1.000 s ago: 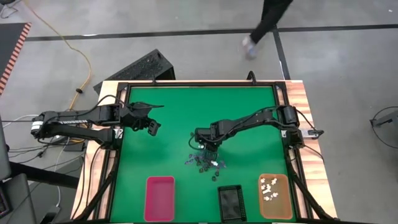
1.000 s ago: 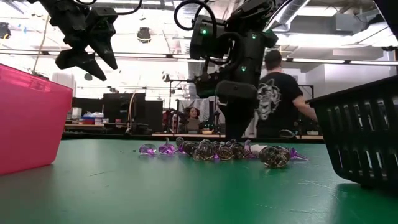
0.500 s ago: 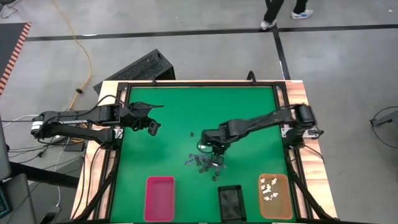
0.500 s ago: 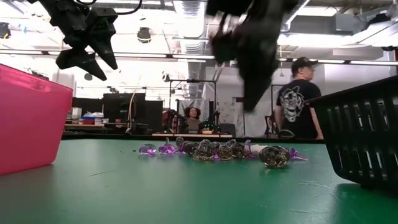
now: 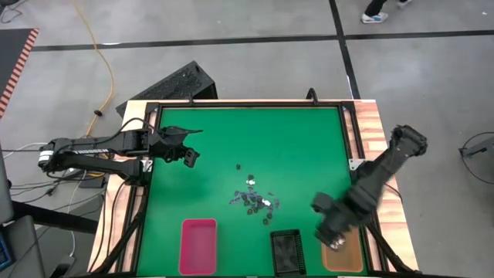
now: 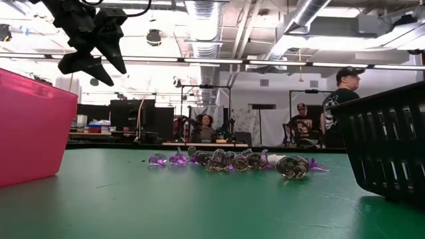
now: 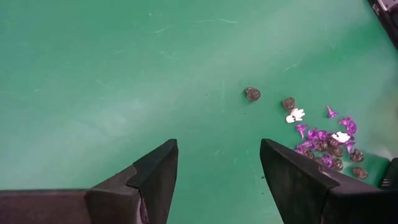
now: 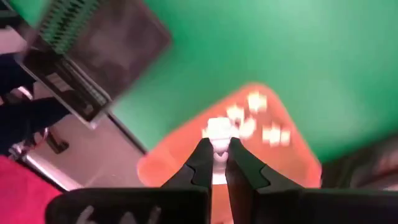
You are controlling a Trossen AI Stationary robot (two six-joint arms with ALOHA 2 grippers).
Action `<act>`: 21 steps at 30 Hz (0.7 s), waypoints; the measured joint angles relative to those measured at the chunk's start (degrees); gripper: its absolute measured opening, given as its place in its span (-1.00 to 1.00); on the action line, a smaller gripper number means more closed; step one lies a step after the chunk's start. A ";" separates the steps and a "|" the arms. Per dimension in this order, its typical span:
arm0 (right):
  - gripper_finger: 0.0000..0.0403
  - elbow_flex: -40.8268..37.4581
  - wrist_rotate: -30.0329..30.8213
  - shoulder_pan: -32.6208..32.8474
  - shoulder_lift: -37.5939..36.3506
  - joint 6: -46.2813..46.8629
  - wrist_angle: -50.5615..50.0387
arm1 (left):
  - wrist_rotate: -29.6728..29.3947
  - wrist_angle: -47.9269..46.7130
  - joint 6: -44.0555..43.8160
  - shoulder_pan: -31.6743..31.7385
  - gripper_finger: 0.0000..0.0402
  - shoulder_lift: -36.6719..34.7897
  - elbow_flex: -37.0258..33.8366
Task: Sort Halloween decoration
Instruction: Put the white skeleton toy into the right orange organizing bin
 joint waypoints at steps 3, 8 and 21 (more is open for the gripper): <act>-0.76 0.00 0.12 7.45 0.53 12.76 -2.88 | 0.00 0.00 -0.10 -0.01 0.09 0.00 0.02; -0.74 0.00 2.70 15.74 3.06 26.37 -2.43 | 0.00 -0.01 -0.43 0.01 0.09 0.00 0.01; -0.24 -0.07 4.47 16.57 4.92 27.10 -2.97 | 0.00 -0.02 -0.49 0.00 0.09 0.00 0.00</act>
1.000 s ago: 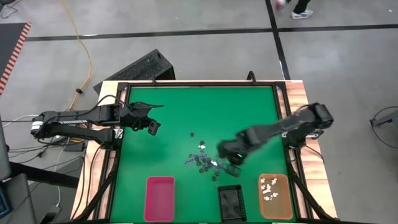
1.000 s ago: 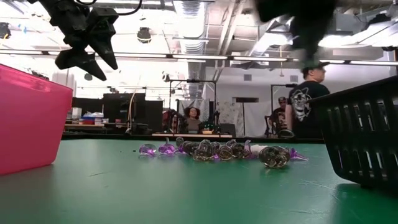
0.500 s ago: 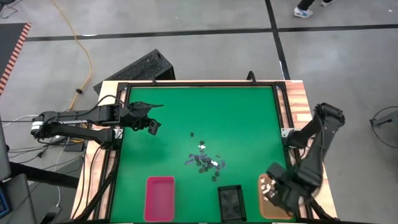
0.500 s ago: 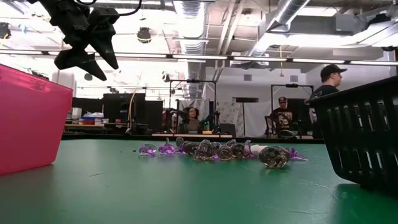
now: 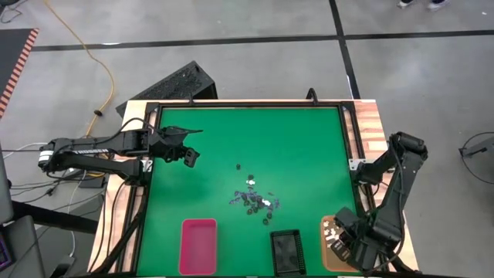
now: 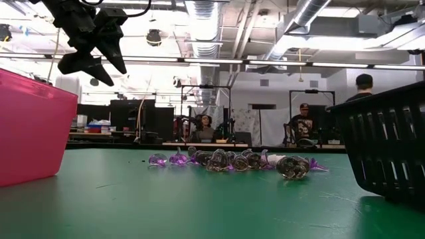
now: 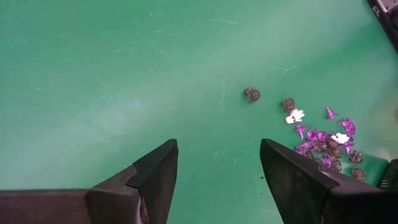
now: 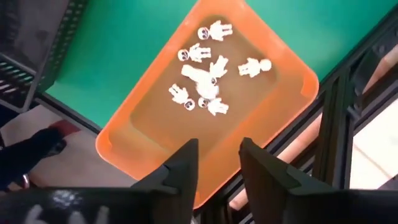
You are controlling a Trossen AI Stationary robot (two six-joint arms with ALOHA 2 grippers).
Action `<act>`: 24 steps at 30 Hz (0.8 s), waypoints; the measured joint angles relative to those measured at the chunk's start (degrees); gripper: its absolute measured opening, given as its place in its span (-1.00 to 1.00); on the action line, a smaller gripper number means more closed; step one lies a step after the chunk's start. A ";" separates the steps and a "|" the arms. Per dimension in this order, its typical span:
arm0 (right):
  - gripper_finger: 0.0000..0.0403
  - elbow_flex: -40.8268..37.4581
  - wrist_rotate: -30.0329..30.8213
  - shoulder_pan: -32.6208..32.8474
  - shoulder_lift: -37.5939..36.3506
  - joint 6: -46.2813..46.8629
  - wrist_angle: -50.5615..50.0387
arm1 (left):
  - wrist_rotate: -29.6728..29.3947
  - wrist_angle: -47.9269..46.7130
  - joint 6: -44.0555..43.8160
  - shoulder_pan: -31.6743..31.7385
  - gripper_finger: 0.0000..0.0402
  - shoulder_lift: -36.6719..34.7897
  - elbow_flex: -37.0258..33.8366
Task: Sort Halloween decoration
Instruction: Put the white skeleton toy into the right orange organizing bin
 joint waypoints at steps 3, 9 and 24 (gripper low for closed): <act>-0.17 0.00 0.97 -2.06 0.00 -4.03 0.18 | 0.00 0.00 0.00 0.00 0.09 0.00 0.00; -0.18 0.00 10.58 -13.10 0.00 -19.04 3.37 | -0.02 0.00 0.17 -0.01 0.09 0.00 0.00; -0.20 0.11 10.05 -49.87 1.86 -79.25 38.73 | -0.93 -0.05 0.66 0.00 0.09 0.00 0.00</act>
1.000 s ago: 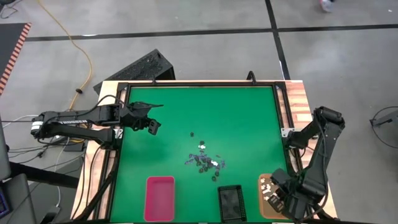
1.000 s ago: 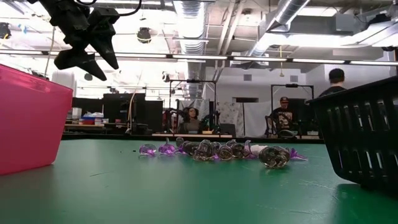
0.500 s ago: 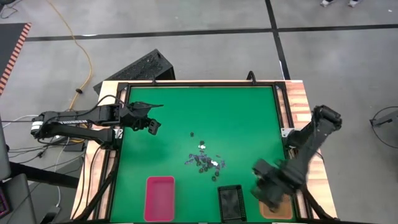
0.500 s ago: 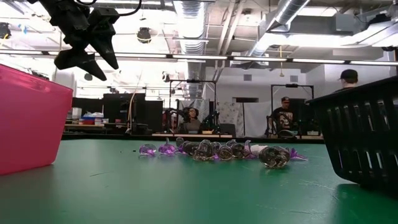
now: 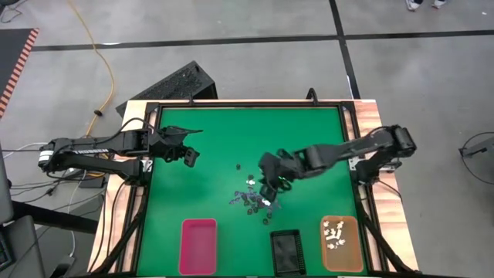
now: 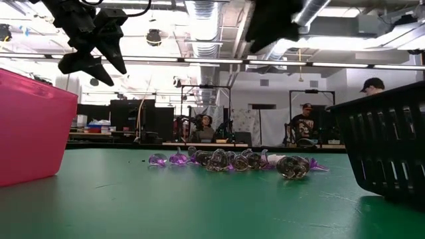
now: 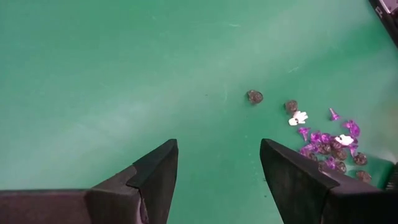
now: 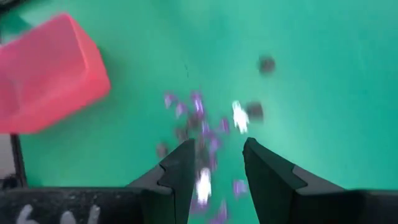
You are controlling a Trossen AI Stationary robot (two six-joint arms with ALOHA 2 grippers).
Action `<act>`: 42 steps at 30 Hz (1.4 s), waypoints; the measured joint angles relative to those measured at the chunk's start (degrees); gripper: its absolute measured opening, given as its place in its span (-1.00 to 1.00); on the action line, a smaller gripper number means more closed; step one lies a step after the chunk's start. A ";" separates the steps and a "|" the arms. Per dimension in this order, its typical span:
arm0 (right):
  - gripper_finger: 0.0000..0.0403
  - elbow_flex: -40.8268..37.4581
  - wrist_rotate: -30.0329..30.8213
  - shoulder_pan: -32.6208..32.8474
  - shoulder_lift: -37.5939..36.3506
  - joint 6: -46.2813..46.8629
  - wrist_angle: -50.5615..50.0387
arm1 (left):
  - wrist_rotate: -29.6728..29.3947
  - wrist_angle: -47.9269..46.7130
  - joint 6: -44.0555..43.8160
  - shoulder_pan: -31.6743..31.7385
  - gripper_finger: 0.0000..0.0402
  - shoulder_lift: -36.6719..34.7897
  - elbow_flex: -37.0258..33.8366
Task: Sort Halloween decoration
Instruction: Put the white skeleton toy into the right orange organizing bin
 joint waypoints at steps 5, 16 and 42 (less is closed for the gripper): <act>-0.20 -0.06 -4.43 -3.87 6.72 -9.03 6.57 | -0.57 -0.15 0.01 0.01 0.09 -0.02 0.00; -0.20 -0.09 -7.61 -6.56 18.20 -18.71 11.41 | -1.66 -0.54 0.65 0.01 0.09 -0.01 0.00; -0.20 -0.05 -9.64 -10.21 24.03 -23.07 14.24 | -3.48 -0.54 2.42 0.01 0.09 -0.02 0.00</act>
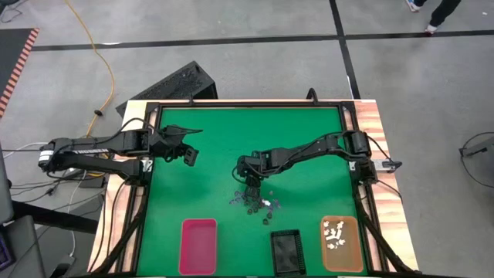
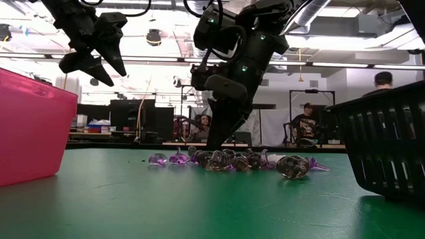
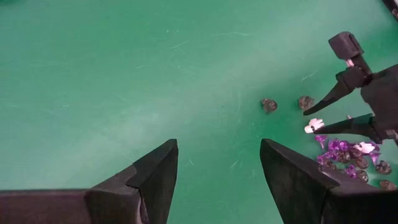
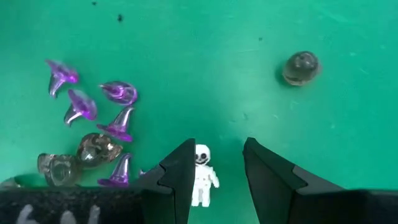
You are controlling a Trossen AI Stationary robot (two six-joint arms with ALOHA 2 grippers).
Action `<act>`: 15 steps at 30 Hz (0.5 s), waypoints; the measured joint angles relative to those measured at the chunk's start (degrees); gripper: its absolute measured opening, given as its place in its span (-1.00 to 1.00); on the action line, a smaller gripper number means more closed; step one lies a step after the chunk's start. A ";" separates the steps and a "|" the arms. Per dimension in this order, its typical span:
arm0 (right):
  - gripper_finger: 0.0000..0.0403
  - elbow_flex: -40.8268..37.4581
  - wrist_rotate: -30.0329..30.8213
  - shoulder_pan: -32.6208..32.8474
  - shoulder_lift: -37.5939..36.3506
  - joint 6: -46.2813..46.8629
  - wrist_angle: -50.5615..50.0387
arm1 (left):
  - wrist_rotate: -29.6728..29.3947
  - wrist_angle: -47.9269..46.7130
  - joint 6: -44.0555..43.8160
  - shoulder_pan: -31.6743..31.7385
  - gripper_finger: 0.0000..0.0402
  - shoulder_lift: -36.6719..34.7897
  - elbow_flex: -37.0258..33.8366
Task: Sort Halloween decoration
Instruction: Put the white skeleton toy into the right orange organizing bin
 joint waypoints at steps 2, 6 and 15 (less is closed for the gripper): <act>-0.20 0.00 -0.28 0.31 0.42 -0.42 -0.19 | -0.03 0.01 0.00 0.00 0.09 0.00 0.01; -0.20 0.09 -0.39 0.37 1.06 -0.69 0.17 | -0.24 -0.03 0.02 0.00 0.09 0.00 0.00; -0.22 0.02 -0.36 -0.16 1.24 -0.72 -3.70 | -1.06 -0.13 0.00 0.00 0.09 0.00 0.00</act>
